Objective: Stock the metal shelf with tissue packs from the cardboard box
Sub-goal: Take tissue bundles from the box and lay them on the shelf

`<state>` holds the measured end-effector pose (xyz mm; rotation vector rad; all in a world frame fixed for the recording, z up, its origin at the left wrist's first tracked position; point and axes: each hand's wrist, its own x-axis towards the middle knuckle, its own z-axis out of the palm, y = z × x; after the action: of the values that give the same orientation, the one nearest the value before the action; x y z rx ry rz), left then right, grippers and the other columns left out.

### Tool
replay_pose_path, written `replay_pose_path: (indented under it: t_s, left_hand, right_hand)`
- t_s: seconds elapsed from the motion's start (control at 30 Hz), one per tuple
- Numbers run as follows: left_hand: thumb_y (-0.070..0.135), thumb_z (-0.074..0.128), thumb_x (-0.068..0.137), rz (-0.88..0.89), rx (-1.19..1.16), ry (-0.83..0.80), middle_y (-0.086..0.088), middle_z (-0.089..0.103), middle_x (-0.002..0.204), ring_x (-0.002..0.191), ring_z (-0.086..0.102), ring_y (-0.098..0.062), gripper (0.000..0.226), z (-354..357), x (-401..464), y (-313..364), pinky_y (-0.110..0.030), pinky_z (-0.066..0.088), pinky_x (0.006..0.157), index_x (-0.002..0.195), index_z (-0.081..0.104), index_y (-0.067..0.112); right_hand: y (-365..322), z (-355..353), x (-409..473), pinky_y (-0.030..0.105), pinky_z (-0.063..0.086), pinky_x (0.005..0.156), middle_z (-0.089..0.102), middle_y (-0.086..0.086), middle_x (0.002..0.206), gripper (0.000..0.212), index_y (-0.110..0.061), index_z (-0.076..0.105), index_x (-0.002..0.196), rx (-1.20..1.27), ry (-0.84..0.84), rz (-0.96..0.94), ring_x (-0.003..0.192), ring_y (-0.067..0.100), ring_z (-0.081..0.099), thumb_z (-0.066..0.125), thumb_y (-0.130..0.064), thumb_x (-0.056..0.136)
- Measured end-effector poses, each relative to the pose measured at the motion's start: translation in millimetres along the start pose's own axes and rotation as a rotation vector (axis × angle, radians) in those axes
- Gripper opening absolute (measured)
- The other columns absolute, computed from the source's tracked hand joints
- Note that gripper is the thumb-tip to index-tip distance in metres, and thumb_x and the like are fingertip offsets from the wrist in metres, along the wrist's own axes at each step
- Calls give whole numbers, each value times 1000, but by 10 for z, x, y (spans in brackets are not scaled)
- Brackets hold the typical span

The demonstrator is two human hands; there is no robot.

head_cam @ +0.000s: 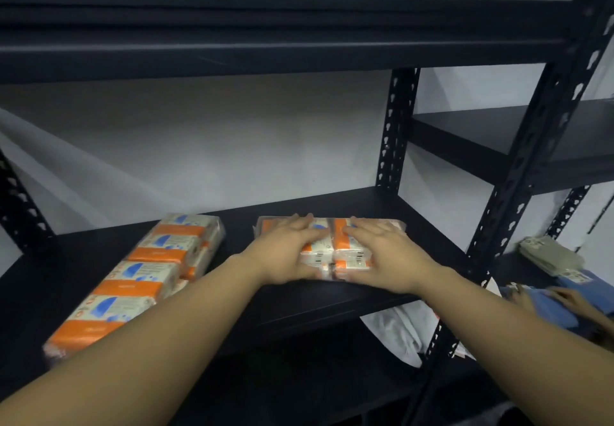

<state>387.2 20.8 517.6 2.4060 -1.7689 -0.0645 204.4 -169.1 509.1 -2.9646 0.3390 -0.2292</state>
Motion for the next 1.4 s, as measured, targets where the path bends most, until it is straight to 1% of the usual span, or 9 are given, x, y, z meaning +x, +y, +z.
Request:
replay_pose_path:
  t_s: [0.17,0.4,0.6,0.7,0.8,0.9,1.03,1.2,1.4]
  left_hand:
    - [48,79,87,30,-37,56,2,48,159,147,42,-19,69,-61,-2,-19,-32,28,121,149,54,32]
    - [47,71,94,75,15,100,5,49,158,147,42,-17,57,-30,-69,-41,-30,27,120,148,56,33]
    - [84,61,77,-90,-217,197,3,44,161,153,33,-19,85,-42,-285,-252,-47,28,125,148,54,38]
    - [68,65,88,-352,-351,309,-8,44,159,146,43,-27,81,-52,-385,-308,-43,37,118,155,44,27]
    - [53,68,95,-540,-647,278,-5,56,148,126,60,-25,75,-11,-441,-276,-33,46,98,154,41,15]
    - [40,72,95,-538,-868,226,-1,65,136,113,67,-17,62,56,-454,-273,-40,54,103,147,47,16]
    - [28,73,96,-513,-1005,223,4,66,125,104,68,-10,63,47,-454,-334,-30,57,87,150,43,15]
    - [41,81,86,-459,-843,139,5,57,140,109,60,-10,87,-17,-497,-403,-23,50,85,156,33,22]
    - [72,85,63,-175,-226,85,5,4,173,158,15,-29,126,-110,-403,-391,-55,22,126,162,10,48]
  right_hand:
    - [-144,56,-26,38,18,122,39,-9,164,76,-36,43,155,-66,114,-5,150,15,33,62,-70,90]
    - [-200,193,-96,44,31,115,57,-5,151,57,-32,60,144,-98,231,-7,139,21,51,67,-57,93]
    - [-199,27,-177,50,23,123,40,-3,164,89,-35,43,154,-1,268,171,153,24,28,51,-86,82]
    - [-97,-7,-266,54,28,123,30,5,168,86,-30,33,160,93,341,426,154,30,26,51,-77,90]
    - [-84,54,-327,47,48,107,48,10,154,79,-19,36,156,318,346,602,132,28,52,55,-66,95]
    - [-174,86,-351,31,50,88,62,4,137,66,-17,41,152,485,325,580,104,15,57,62,-51,99]
    - [-188,68,-388,26,50,86,62,2,138,67,-20,39,155,511,312,522,107,13,59,65,-47,99]
    - [-70,2,-403,30,50,94,57,1,141,72,-20,41,153,415,226,464,119,16,57,66,-55,95]
    - [-103,-94,-340,56,23,125,20,-1,170,98,-37,37,155,57,223,183,156,22,15,71,-79,74]
